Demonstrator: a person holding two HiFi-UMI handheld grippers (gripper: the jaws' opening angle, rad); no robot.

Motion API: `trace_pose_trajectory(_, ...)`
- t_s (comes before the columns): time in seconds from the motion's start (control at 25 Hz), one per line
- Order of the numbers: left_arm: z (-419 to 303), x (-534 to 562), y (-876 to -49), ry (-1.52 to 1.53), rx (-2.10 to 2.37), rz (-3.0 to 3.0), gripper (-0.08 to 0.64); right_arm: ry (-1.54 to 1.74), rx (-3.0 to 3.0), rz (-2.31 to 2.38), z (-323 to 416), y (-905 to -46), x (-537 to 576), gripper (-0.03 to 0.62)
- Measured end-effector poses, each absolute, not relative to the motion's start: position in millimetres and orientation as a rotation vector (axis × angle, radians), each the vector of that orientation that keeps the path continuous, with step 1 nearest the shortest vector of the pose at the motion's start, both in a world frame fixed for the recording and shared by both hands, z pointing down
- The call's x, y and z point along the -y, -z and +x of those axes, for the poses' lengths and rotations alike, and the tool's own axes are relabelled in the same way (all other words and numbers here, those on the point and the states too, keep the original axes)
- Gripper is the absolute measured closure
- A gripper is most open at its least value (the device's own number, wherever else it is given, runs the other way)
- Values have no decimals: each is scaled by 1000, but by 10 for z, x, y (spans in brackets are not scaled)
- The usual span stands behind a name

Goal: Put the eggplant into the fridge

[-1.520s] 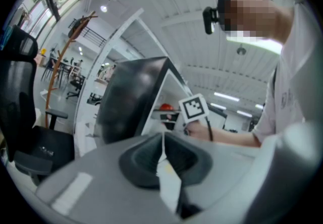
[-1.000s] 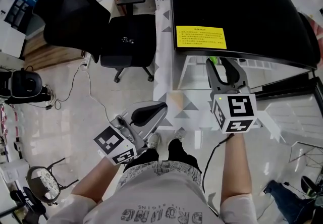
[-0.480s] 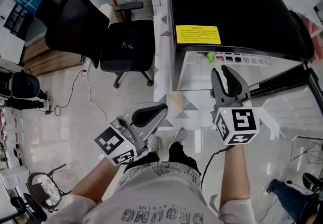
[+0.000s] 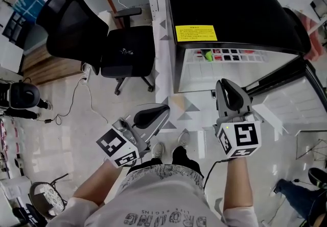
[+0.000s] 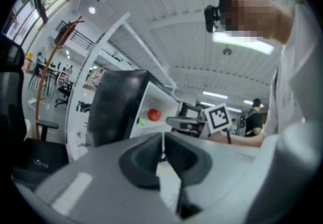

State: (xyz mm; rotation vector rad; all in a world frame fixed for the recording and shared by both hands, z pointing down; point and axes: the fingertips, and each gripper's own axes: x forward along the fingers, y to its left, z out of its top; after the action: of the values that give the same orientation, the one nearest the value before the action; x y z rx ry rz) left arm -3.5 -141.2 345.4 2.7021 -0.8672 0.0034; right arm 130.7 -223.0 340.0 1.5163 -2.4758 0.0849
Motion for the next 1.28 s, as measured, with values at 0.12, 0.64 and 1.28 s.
trace_pose_trajectory(0.12,-47,1387,-3427,4,863,2710,545,-106,2473,1513,1304,-3455,2109,568)
trace_pose_trajectory(0.64,-83,1294,-3314,19,836,2742,545,-183,2494,1497,1226,-3541,1700,588)
trace_pose_trajectory(1.28,-119,1352,-3325,24,813,2747,545,-231,2482,1469,1138,-3653,1554,589)
